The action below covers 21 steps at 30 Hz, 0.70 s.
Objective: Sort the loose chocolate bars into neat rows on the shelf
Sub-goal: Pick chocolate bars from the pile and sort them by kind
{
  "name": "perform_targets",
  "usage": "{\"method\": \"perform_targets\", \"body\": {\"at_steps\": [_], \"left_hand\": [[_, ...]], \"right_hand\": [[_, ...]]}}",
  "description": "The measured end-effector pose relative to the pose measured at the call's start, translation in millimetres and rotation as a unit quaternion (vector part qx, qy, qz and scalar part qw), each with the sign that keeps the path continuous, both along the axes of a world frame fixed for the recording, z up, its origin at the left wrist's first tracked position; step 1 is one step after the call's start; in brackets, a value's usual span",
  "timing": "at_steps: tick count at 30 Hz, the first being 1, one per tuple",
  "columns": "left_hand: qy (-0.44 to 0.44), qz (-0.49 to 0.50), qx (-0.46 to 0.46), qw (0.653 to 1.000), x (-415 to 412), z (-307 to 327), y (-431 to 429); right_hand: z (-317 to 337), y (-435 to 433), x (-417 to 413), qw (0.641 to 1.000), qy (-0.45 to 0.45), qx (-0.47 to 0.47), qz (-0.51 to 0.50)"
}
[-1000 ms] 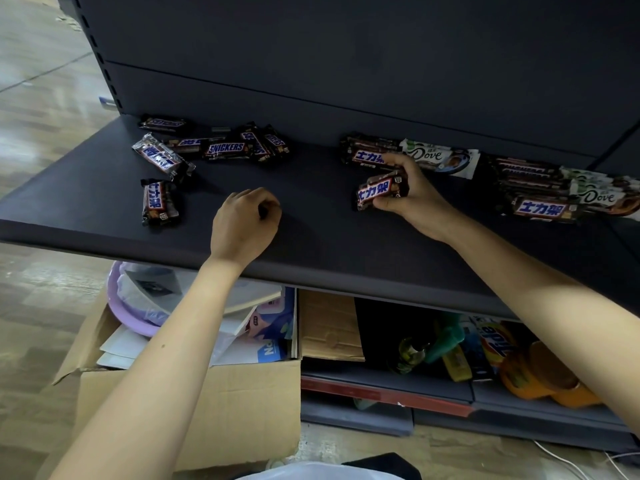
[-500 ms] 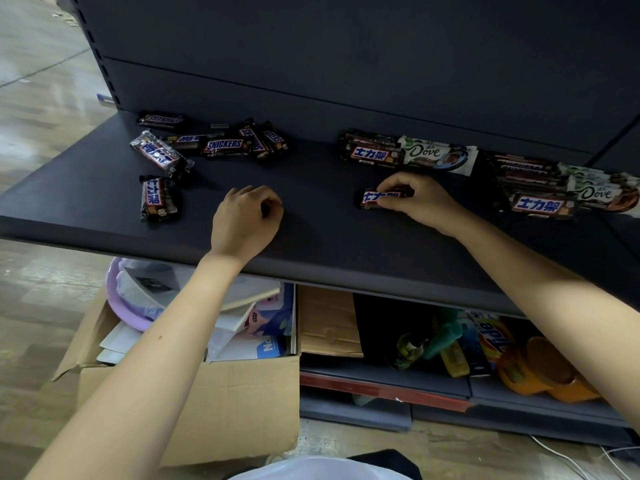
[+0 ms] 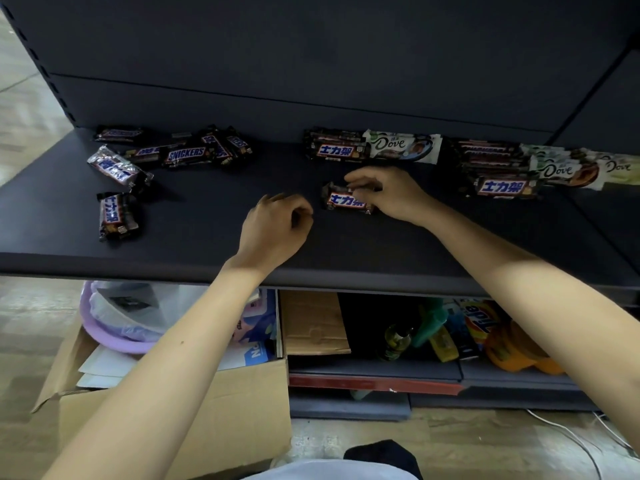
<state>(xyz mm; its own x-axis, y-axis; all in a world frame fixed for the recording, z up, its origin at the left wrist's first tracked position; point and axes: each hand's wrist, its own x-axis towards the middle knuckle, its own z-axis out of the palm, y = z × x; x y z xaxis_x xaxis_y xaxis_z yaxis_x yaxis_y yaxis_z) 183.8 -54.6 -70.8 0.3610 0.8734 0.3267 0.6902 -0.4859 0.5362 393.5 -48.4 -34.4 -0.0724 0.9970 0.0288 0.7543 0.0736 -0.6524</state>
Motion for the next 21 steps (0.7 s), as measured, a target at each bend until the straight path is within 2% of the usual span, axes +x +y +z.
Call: {"method": "perform_targets", "body": {"at_steps": [8,12,21], "left_hand": [[0.013,0.013,0.023,1.000,1.6,-7.3,-3.0],[0.026,0.011,0.021,0.999,2.3,-8.1,-3.7],[0.020,0.010,0.020,1.000,0.5,-8.0,-2.9]], "right_hand": [[-0.4,2.6,6.8,0.995,0.081,-0.047,-0.026],[-0.6,2.1,3.7,0.997,0.055,-0.059,-0.004],[4.5,6.1,-7.8,0.999,0.038,-0.006,0.002]]}}
